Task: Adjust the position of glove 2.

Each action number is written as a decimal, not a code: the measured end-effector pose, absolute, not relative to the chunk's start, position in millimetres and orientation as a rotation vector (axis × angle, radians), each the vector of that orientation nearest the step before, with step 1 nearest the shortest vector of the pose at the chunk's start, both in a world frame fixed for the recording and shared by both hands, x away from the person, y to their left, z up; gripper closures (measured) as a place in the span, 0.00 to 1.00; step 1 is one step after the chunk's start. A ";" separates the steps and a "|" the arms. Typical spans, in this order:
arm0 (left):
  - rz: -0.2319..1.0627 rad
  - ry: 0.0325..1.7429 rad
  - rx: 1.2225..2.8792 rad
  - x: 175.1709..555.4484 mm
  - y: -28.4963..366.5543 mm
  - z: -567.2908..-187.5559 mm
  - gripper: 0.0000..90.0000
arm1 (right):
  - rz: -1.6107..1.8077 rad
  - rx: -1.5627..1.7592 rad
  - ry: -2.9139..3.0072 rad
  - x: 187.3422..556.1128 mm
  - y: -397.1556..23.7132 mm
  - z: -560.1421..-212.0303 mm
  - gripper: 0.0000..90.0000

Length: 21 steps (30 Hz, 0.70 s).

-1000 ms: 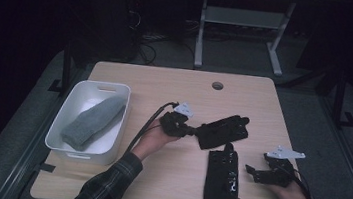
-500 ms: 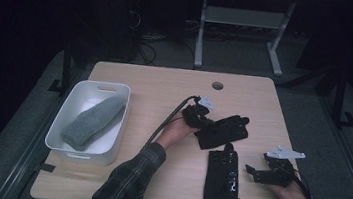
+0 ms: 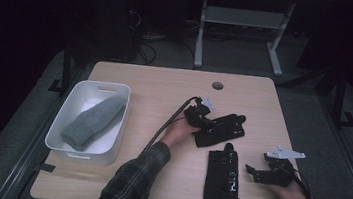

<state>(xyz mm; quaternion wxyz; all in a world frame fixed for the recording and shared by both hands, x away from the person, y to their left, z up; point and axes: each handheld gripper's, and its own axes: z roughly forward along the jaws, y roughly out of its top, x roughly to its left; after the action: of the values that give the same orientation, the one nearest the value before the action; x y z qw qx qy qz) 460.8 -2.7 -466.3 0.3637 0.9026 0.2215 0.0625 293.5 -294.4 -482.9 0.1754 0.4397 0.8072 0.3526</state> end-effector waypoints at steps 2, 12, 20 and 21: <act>0.164 0.584 2.321 458.8 6.1 -466.3 0.99 | 0.999 1.246 2.287 293.5 -294.4 -482.9 0.15; 0.137 0.640 2.296 434.0 42.6 -466.4 0.99 | 0.998 1.246 2.284 293.9 -294.4 -483.0 0.15; 0.101 0.661 2.299 405.2 69.9 -464.9 0.99 | 0.999 1.248 2.284 293.8 -294.3 -482.9 0.15; 0.101 0.661 2.299 405.2 69.9 -464.9 0.99 | 0.999 1.248 2.284 293.8 -294.3 -482.9 0.15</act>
<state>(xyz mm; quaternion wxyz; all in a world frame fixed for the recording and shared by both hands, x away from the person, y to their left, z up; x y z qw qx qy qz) 405.2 69.9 -464.9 0.3649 0.8940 0.2572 0.0391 293.8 -294.3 -482.9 0.1760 0.4408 0.8064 0.3526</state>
